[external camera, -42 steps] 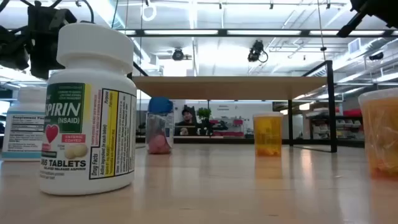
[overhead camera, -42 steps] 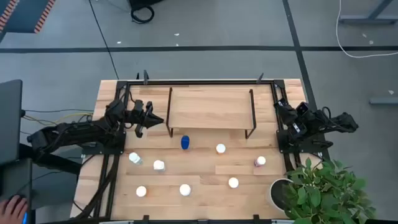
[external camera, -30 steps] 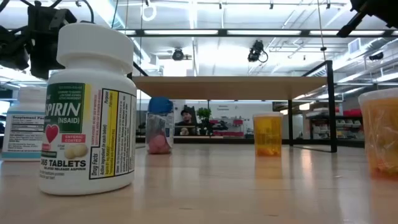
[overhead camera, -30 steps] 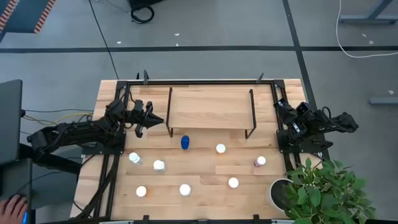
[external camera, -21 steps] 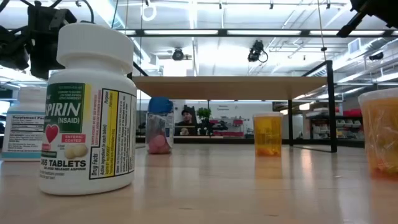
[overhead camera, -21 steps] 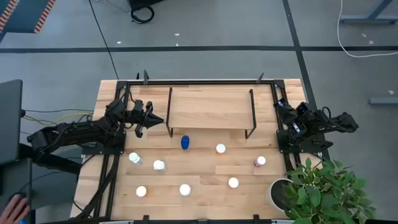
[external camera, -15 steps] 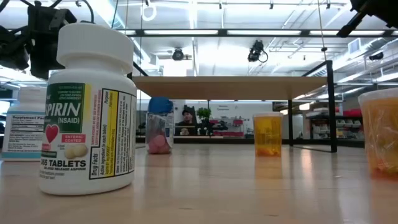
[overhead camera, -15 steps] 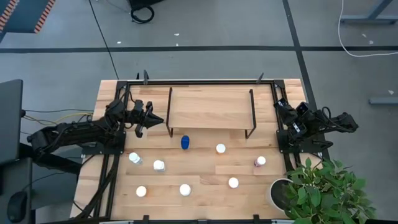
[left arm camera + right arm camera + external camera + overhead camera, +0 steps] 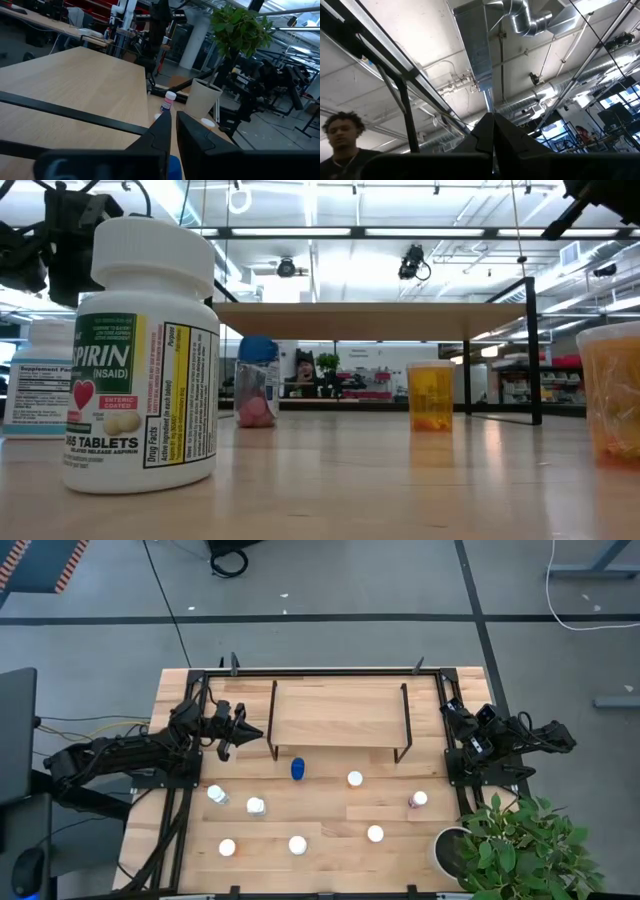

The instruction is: Pick and place medicine bottles onto shelf by color

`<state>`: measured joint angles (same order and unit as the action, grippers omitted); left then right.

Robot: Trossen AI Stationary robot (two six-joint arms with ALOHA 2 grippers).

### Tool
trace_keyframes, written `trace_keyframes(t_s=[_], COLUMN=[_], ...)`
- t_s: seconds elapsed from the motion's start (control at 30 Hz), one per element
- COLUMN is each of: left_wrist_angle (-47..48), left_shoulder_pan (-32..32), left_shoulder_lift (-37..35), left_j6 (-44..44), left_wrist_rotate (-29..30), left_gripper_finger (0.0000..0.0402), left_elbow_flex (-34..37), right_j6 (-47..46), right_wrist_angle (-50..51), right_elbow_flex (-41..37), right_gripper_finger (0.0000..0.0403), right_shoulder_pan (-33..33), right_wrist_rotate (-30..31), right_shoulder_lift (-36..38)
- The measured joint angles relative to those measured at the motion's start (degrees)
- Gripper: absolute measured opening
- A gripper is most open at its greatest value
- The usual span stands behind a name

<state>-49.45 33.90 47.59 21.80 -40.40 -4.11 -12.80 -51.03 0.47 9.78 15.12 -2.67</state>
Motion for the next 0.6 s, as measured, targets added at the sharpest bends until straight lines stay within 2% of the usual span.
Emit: trace_keyframes(t_s=[0.6], left_wrist_angle=[0.00], left_shoulder_pan=[-0.01], left_shoulder_lift=[0.00], left_j6=[0.02], left_wrist_rotate=[0.00], left_gripper_finger=[0.0034], left_elbow_flex=[-0.01], right_j6=[0.00], right_wrist_angle=[0.02], right_elbow_flex=[0.00], right_gripper_finger=[0.0012], right_shoulder_pan=[0.00], right_wrist_rotate=[0.00], right_shoulder_lift=[0.00])
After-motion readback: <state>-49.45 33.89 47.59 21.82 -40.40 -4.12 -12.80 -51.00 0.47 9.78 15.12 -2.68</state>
